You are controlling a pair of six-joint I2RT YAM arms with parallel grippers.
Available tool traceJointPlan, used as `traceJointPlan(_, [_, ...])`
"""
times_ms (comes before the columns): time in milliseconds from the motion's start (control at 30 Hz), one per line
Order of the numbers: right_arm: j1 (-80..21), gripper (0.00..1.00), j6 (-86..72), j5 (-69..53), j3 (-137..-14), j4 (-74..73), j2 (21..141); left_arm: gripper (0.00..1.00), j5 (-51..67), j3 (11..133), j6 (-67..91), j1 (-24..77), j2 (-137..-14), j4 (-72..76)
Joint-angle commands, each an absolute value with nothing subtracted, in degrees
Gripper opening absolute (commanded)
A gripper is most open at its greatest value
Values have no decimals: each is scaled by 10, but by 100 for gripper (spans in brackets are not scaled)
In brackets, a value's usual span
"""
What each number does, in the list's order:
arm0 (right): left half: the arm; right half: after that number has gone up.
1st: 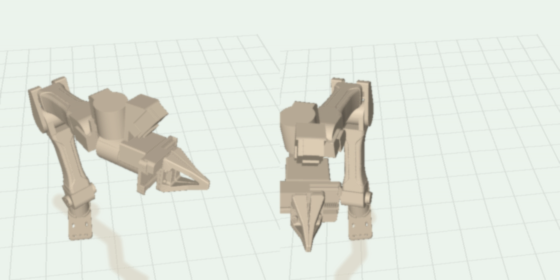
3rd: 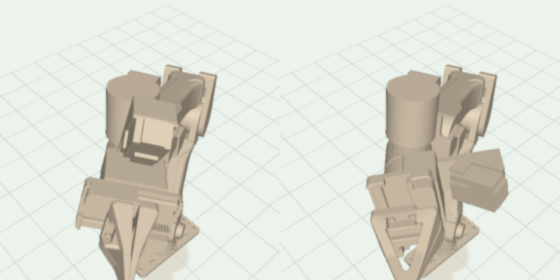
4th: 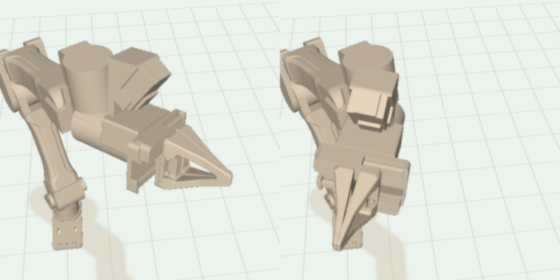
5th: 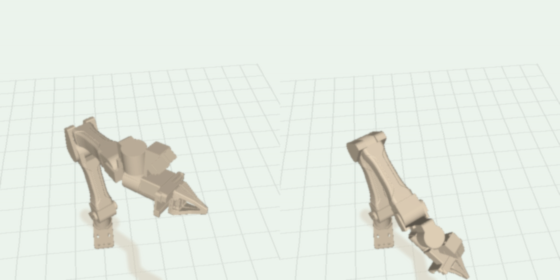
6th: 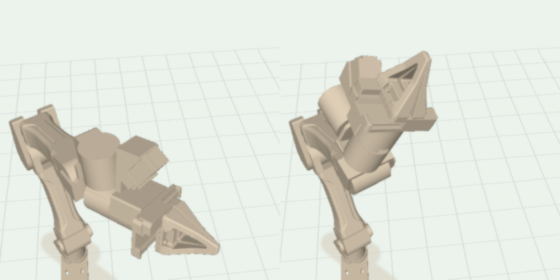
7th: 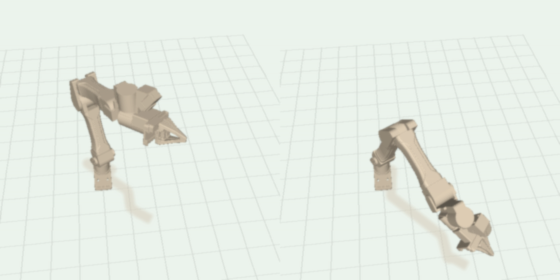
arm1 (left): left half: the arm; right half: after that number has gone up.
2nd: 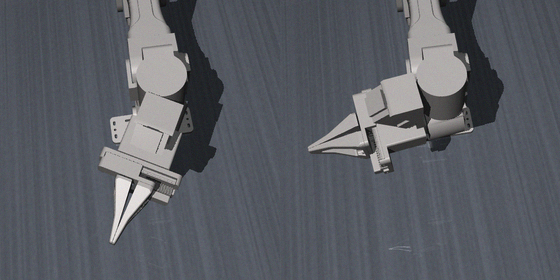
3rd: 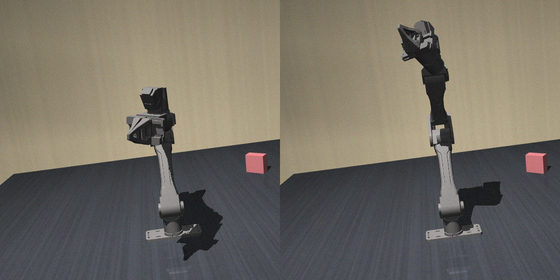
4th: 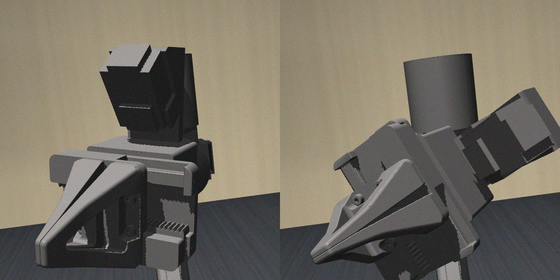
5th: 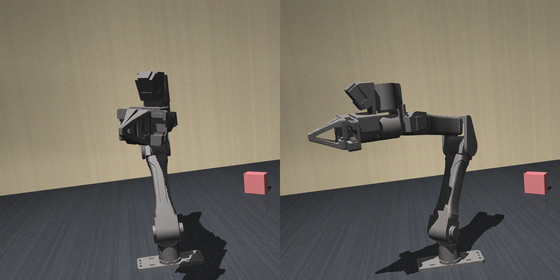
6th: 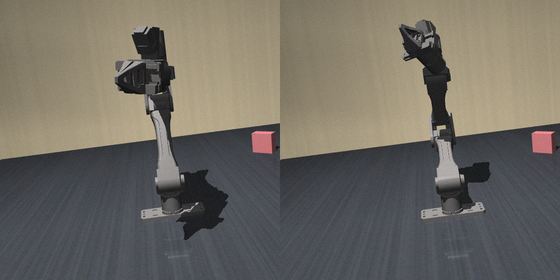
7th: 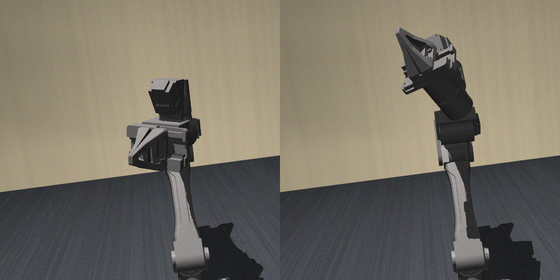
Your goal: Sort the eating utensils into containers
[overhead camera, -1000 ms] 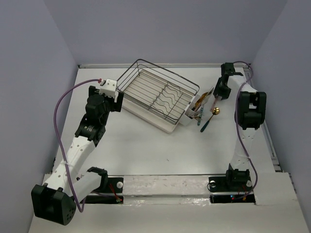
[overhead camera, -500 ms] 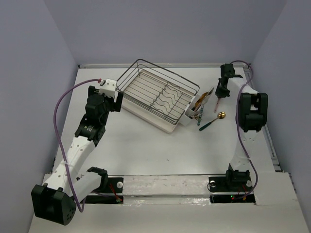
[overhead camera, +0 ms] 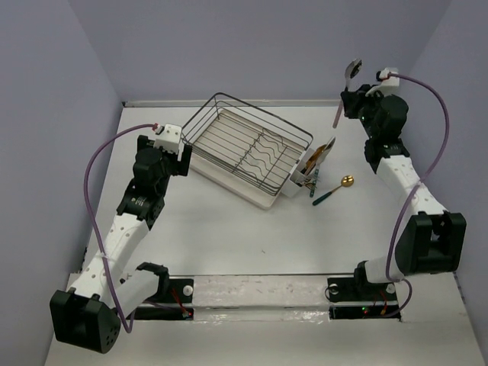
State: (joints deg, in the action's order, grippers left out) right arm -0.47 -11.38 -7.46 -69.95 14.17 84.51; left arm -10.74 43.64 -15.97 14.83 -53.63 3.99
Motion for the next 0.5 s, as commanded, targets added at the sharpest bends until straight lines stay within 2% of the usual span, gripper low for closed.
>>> traceJointPlan(0, [-42,0,-86,-209,-613,386,824,99,-98,461,-153,145,-537,58])
traceJointPlan(100, [-53,0,-90,-228,-577,452,817,99,-95,459,-150,145,-533,57])
traceJointPlan(467, [-53,0,-118,-245,-526,468,818,99,-99,450,-151,144,-513,47])
